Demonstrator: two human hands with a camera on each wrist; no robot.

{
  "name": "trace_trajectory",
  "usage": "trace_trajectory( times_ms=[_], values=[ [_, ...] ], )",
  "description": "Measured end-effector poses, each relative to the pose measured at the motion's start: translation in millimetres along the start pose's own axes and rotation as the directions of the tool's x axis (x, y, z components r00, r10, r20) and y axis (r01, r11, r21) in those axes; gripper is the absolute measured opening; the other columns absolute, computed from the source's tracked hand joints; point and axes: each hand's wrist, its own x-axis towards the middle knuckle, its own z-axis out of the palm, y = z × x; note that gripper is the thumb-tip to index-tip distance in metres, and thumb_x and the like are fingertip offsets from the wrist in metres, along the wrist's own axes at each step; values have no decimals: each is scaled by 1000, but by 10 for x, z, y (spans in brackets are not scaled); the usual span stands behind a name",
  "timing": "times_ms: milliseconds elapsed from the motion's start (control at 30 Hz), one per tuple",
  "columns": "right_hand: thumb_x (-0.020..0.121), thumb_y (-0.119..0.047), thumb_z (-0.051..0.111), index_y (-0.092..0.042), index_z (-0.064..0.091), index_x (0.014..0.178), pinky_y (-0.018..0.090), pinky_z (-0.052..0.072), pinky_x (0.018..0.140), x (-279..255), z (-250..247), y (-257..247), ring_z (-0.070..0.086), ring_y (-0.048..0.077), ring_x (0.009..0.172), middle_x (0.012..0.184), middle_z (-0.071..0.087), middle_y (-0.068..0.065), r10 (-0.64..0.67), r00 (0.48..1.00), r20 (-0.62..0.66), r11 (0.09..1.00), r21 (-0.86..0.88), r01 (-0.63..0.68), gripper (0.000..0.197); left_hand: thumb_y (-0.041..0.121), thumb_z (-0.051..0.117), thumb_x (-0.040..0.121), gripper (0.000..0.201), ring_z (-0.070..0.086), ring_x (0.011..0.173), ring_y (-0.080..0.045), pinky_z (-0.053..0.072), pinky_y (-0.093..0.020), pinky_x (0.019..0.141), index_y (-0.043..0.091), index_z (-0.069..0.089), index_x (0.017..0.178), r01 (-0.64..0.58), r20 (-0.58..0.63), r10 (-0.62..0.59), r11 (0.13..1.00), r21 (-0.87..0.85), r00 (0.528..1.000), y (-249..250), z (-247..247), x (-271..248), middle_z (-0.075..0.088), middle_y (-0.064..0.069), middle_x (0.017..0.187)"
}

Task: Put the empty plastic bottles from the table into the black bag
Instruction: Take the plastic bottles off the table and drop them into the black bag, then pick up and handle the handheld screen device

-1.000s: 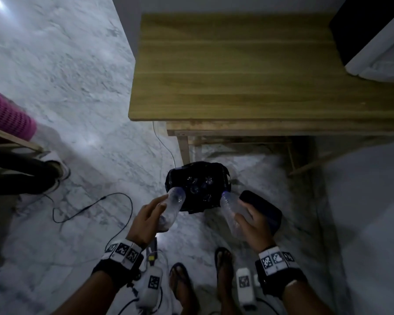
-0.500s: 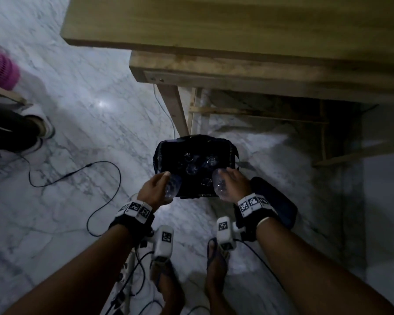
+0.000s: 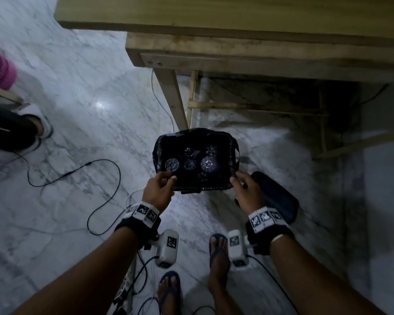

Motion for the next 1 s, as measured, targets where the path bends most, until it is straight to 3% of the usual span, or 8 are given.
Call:
trace_trajectory(
  times_ms=[67,200,333,500,666,766,833,1000],
  values=[
    [93,-28,59,-15,60,125,27,47,79,-192,-139,91,59,23,105,120,62,8,-14,999,-48,1000,14,14,35,30,61,97,32,74,85,-29,61,-49,85,13,64,124,-54,26,54,998,13,998,-56,-10,-152,70,-11,107],
    [93,-29,57,-17,57,130,32,42,90,-512,-399,425,57,30,118,132,61,13,-10,985,-171,1000,-3,10,39,30,62,96,19,75,90,-26,60,-51,87,25,65,114,-186,139,178,982,42,974,-197,47,-400,71,-6,110],
    [93,-25,58,-13,56,133,28,39,82,-723,-673,828,57,31,119,135,60,13,-3,953,-304,1000,19,9,41,38,62,90,14,74,91,-24,60,-46,84,35,66,102,-298,260,271,952,70,927,-280,284,-523,72,-2,103],
    [93,-28,59,-15,56,134,25,37,83,-631,-974,1570,58,31,120,137,58,13,3,893,-451,1000,15,4,44,43,59,89,28,70,92,-18,57,-34,80,28,70,109,-426,382,355,897,119,853,-402,940,-391,75,1,101],
    [90,-30,63,-14,53,136,24,33,95,-168,-1186,2594,52,32,129,143,53,13,-25,837,-547,1000,-23,14,50,23,67,94,13,64,79,12,46,-4,72,20,67,106,-524,449,420,841,134,788,-741,1961,60,70,5,92],
    [88,-36,64,-16,50,139,26,36,101,202,-1202,3158,51,30,129,145,50,11,-17,821,-571,1000,0,21,57,24,69,92,18,66,91,-5,46,-10,75,20,65,109,-562,460,444,812,154,769,-1000,2579,447,69,2,100],
    [87,-39,65,-19,49,140,37,43,105,490,-1174,3506,51,30,129,146,48,9,-17,817,-577,999,32,43,58,25,69,92,30,65,105,-18,46,-20,82,13,64,120,-558,460,436,813,167,773,-1169,2952,721,67,-1,111],
    [86,-47,63,-23,38,146,43,39,111,1200,-1040,4158,41,27,139,155,36,4,6,821,-570,991,116,73,69,29,69,92,57,53,132,-25,44,-45,111,16,50,144,-592,448,483,794,138,752,-1492,3695,1399,52,-4,147]
  ],
)
